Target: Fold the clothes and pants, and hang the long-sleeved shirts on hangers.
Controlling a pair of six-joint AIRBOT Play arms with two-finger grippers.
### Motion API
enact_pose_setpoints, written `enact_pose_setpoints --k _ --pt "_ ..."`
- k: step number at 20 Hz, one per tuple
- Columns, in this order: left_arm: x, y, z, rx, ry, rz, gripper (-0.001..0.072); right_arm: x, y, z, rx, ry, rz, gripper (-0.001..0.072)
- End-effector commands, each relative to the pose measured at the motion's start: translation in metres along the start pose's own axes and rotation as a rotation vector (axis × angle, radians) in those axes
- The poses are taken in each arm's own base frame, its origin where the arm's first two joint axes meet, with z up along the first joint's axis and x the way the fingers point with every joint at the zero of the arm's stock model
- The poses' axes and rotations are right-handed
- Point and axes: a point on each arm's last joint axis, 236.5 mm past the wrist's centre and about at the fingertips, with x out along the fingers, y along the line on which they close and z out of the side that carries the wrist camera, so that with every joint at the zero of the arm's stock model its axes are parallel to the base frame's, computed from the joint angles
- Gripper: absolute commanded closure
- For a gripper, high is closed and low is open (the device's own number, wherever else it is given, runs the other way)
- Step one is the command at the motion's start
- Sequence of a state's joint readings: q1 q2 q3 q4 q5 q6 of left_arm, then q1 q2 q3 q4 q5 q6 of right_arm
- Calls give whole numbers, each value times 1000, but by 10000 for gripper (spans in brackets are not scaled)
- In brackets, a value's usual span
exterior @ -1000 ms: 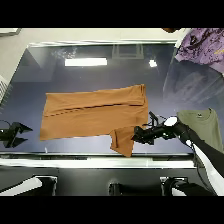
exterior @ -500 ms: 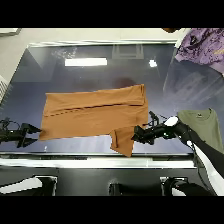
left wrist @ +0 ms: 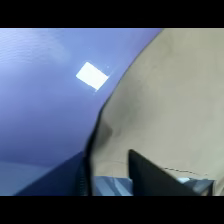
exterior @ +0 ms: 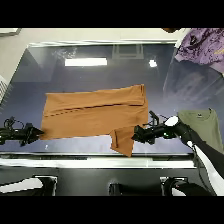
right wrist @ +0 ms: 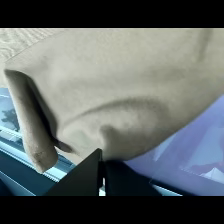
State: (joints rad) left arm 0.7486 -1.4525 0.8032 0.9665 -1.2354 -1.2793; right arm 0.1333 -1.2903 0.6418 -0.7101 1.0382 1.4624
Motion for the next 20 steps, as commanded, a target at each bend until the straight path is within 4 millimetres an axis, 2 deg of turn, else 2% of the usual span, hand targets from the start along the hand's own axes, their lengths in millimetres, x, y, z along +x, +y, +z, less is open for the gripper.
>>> enact_pose_setpoints --k 1,3,6,8,12,15,18,20 --pt "0 -4 -5 -3 21 -16 533 -5 4 3 -18 -28 4 684" --pt "0 -5 -8 -1 34 -19 687 -9 7 6 -27 -52 4 684" --pt "-3 -9 -16 19 62 -30 691 -17 9 12 -25 -98 -8 685" --pt "-11 -14 -19 31 52 -28 692 -25 8 10 -32 -114 -28 685" --pt "-43 -19 -22 38 -49 46 693 -54 2 -10 -71 -135 -117 686" --pt "-62 -36 -20 64 -144 47 693 -79 8 -31 -125 -155 -139 686" --pt "-59 -61 -10 130 -195 30 693 -97 6 -21 -202 -229 -200 686" --pt "-61 -81 6 199 -263 40 693 -107 14 2 -262 -286 -217 686"
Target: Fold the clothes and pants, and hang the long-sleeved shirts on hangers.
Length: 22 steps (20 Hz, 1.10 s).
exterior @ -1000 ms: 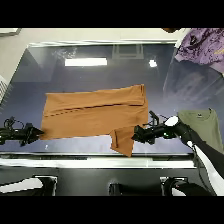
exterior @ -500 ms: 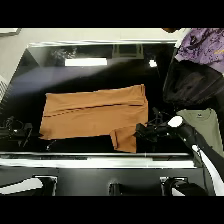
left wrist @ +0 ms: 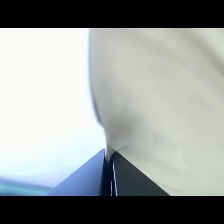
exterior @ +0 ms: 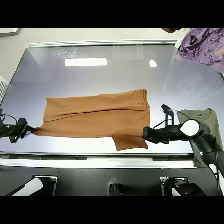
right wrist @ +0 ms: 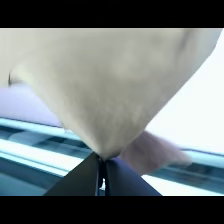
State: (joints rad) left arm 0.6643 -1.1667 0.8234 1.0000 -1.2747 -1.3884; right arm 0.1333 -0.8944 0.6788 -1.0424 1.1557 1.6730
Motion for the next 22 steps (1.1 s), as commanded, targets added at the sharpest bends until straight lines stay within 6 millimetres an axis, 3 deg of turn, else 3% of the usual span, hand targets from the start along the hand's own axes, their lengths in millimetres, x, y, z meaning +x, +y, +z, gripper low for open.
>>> enact_pose_setpoints --k 1,5,8,13,18,22 --pt "-5 -30 33 93 -143 4 694 -14 0 37 -106 -95 -56 686" --pt "-14 -57 80 132 -312 4 694 0 8 96 -183 -93 -81 685" --pt "5 -68 97 161 -307 5 694 11 7 144 -204 -123 -118 685" --pt "35 -75 122 176 -300 13 694 28 5 199 -233 -134 -160 685" --pt "59 -80 145 187 -272 16 694 44 6 237 -249 -147 -172 685" --pt "74 -78 158 188 -254 24 693 62 -6 249 -245 -135 -197 685"
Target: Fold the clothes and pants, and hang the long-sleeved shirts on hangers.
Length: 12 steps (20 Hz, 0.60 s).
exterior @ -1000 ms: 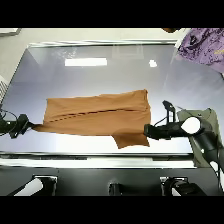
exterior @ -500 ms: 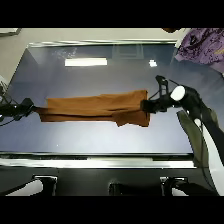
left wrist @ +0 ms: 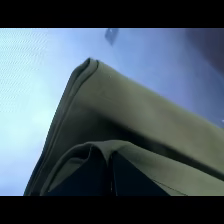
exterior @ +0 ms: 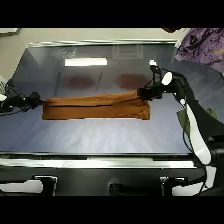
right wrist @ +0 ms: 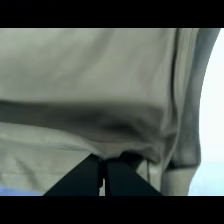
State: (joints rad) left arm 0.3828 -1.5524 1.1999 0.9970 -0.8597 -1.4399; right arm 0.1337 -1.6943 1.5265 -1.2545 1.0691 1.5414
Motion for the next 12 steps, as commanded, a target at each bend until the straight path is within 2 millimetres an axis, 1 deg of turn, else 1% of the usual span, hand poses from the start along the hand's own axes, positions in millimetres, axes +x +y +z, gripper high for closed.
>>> enact_pose_setpoints --k 1,3,6,8,10,11,12 --pt "18 4 6 2 15 7 693 20 -9 10 -1 -3 -21 685" --pt "26 7 4 1 28 10 692 30 -12 12 15 -11 -22 684" --pt "38 7 -4 4 56 13 691 45 -15 9 29 2 -16 684" --pt "47 3 -11 12 74 12 691 49 -16 8 33 7 -16 683" --pt "52 -1 -12 22 73 11 684 50 -15 8 38 7 -9 682" --pt "53 -3 -11 26 65 11 603 49 -12 8 46 7 3 644" --pt "52 -5 -10 28 62 9 459 48 -7 9 58 9 19 569"
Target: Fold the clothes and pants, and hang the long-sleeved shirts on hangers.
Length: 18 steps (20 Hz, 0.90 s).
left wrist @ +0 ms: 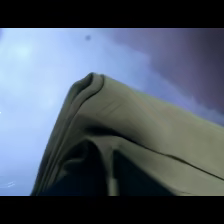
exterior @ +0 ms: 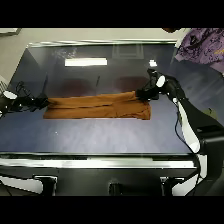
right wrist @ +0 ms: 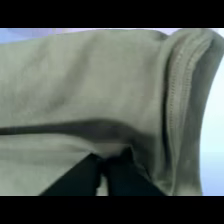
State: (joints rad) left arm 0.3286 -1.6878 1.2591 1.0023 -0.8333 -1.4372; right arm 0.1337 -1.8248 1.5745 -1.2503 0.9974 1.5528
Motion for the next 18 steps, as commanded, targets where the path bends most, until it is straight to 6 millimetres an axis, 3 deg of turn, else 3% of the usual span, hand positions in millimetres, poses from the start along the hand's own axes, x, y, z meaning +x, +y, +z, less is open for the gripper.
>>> enact_pose_setpoints --k 1,2,3,4,7,9,10,12,15,18 --pt "4 -7 2 10 -8 -4 302 -3 11 3 40 5 40 501" --pt "1 -9 6 2 -15 -7 205 -11 13 7 51 5 42 447" --pt "-4 -10 10 -10 -22 -10 160 -23 14 13 55 4 42 368" --pt "-11 -10 15 -18 -29 -7 160 -38 11 20 66 5 38 300" --pt "-42 0 31 -30 -66 54 161 -86 -34 43 152 -27 38 183" --pt "-64 4 39 11 -95 104 161 -98 -69 37 247 8 142 158" --pt "-73 5 42 38 -111 127 160 -98 -77 30 287 43 226 114" --pt "-88 1 44 62 -133 139 160 -89 -84 16 338 120 387 97" --pt "-100 -7 45 75 -149 132 160 -61 -90 -12 308 239 439 97" --pt "-101 -12 43 84 -147 127 160 -38 -88 -18 285 262 453 97"
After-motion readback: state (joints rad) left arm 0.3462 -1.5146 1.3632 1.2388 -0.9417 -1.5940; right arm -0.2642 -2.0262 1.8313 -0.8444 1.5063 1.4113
